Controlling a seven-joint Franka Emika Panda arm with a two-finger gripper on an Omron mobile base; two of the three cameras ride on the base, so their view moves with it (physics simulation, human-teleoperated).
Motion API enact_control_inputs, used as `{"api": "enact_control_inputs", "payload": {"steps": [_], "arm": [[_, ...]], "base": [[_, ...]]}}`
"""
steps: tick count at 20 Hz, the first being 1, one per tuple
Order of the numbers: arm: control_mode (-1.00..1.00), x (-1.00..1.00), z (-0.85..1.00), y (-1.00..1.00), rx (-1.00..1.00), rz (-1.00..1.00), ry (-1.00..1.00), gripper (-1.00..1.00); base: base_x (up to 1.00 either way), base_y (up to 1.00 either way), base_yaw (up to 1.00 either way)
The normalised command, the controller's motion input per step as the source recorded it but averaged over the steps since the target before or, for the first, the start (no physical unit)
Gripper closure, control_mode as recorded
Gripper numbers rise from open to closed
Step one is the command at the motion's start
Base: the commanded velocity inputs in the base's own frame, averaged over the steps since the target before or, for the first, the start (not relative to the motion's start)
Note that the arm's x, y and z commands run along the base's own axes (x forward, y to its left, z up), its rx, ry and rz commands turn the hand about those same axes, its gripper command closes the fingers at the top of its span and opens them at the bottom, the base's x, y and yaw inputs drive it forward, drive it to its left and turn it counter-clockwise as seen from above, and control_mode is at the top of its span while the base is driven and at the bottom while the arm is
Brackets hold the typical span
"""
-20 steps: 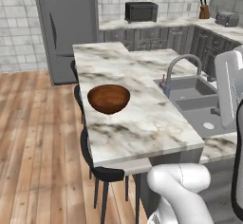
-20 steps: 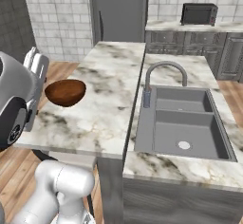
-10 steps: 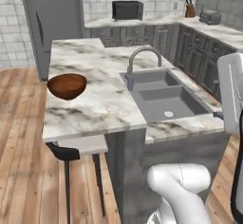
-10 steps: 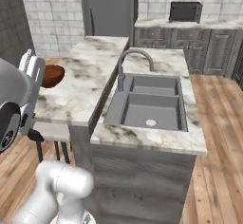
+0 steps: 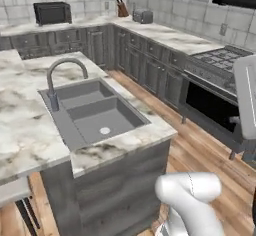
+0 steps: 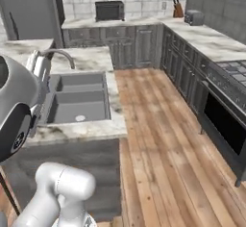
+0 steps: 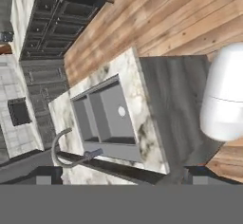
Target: Pick up the bowls from the cabinet and place each bowl in front of a stool on the dining counter.
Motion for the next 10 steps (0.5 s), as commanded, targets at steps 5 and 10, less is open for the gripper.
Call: {"api": "enact_control_inputs", "payload": {"steps": [5, 10], "arm": [[1.0, 0.0, 0.0, 0.0, 0.0, 0.0, 0.0, -1.0], [1.0, 0.0, 0.0, 0.0, 0.0, 0.0, 0.0, -1.0]], "base": [[0.0, -0.18, -0.86], [0.0, -0.01, -0.9]]}}
